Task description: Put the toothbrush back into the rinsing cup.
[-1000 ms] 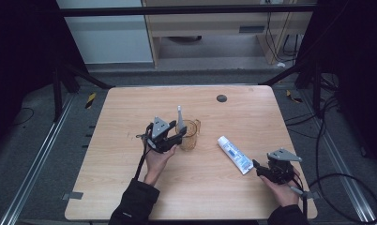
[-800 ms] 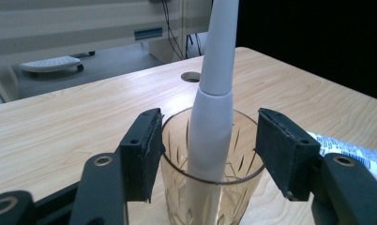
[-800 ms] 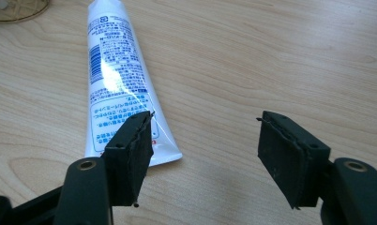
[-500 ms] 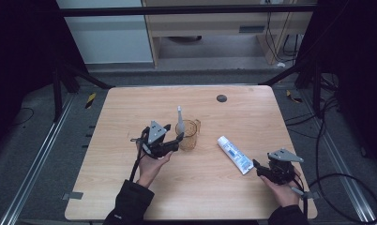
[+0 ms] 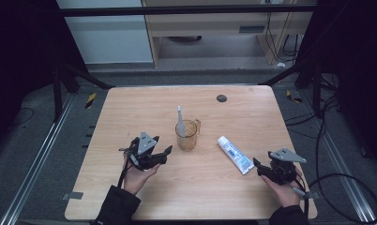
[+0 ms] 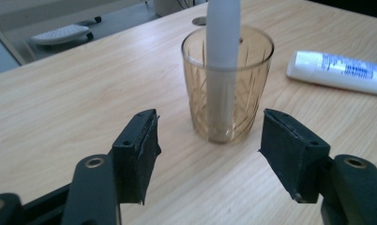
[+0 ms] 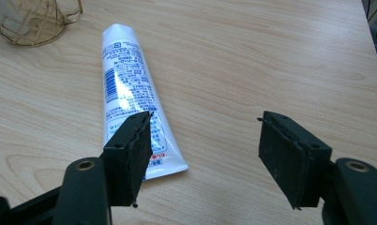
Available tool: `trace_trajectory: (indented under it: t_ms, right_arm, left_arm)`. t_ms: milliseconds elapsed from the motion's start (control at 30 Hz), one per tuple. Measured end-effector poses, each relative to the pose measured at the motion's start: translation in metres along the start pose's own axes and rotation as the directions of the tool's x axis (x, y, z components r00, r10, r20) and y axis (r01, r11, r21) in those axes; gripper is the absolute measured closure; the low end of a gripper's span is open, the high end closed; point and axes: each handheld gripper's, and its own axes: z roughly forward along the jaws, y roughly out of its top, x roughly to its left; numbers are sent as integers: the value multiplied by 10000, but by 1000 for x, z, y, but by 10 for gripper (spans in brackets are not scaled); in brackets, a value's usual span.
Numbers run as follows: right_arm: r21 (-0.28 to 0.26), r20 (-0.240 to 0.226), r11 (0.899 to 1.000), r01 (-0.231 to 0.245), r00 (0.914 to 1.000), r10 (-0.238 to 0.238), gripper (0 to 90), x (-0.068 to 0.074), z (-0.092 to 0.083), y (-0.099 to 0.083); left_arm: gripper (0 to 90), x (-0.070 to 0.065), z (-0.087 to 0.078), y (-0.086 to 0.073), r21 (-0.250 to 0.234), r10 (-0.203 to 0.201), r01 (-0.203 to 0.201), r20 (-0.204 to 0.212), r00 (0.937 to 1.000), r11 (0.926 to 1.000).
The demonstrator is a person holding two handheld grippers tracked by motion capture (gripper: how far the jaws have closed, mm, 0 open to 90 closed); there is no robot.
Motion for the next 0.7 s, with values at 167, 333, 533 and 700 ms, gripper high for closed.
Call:
trace_trajectory:
  t_ms: [167,333,533,700]
  right_arm:
    - [-83,-77,10000,30,10000,-31,354,0,-1,2]
    - [-103,-68,9999,38,10000,-39,364,1,-1,3]
    - [-80,-180,9999,95,9998,-96,390,3,3,8]
    - [-40,-393,9999,94,9992,-96,433,4,9,13]
  left_arm:
    - [363,10,-15,-17,317,-233,241,-267,9994,9992]
    - [364,16,-30,-30,436,-418,439,-471,9980,9981]
    - [376,26,-49,-45,669,-773,833,-882,9931,9943]
    - [401,32,-65,-55,763,-1135,1240,-1293,9851,9893]
